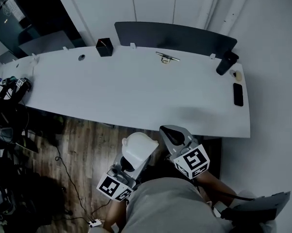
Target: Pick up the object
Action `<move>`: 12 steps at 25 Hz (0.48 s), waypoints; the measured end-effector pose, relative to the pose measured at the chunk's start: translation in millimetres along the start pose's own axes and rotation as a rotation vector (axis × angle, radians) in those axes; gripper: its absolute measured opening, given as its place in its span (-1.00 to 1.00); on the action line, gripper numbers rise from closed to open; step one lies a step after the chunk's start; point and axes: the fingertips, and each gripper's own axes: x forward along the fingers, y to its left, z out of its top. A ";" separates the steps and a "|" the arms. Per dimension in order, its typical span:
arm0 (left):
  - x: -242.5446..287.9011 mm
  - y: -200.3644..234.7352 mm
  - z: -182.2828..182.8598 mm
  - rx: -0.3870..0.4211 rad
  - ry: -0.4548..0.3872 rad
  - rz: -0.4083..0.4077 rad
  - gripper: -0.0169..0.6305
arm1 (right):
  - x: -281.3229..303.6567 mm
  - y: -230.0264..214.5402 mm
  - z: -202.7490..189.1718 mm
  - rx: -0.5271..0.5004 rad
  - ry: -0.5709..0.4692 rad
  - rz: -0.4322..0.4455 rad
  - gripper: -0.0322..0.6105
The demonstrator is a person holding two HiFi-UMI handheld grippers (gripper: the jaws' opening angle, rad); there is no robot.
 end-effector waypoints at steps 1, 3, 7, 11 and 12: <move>-10.7 0.9 2.4 -0.002 -0.001 -0.002 -0.48 | 2.1 10.1 1.6 0.004 0.001 0.000 -0.89; -32.0 6.4 6.7 -0.009 -0.005 0.001 -0.48 | 6.8 31.9 3.8 -0.005 0.001 0.000 -0.89; -59.8 19.3 13.0 -0.012 -0.015 -0.001 -0.48 | 14.6 61.6 6.8 -0.004 0.002 -0.014 -0.89; -71.8 26.5 12.2 0.003 -0.018 0.005 -0.48 | 15.4 73.4 5.8 -0.014 0.006 -0.026 -0.89; -74.8 26.6 12.3 -0.003 -0.025 0.010 -0.48 | 14.3 76.3 6.4 -0.022 0.006 -0.021 -0.89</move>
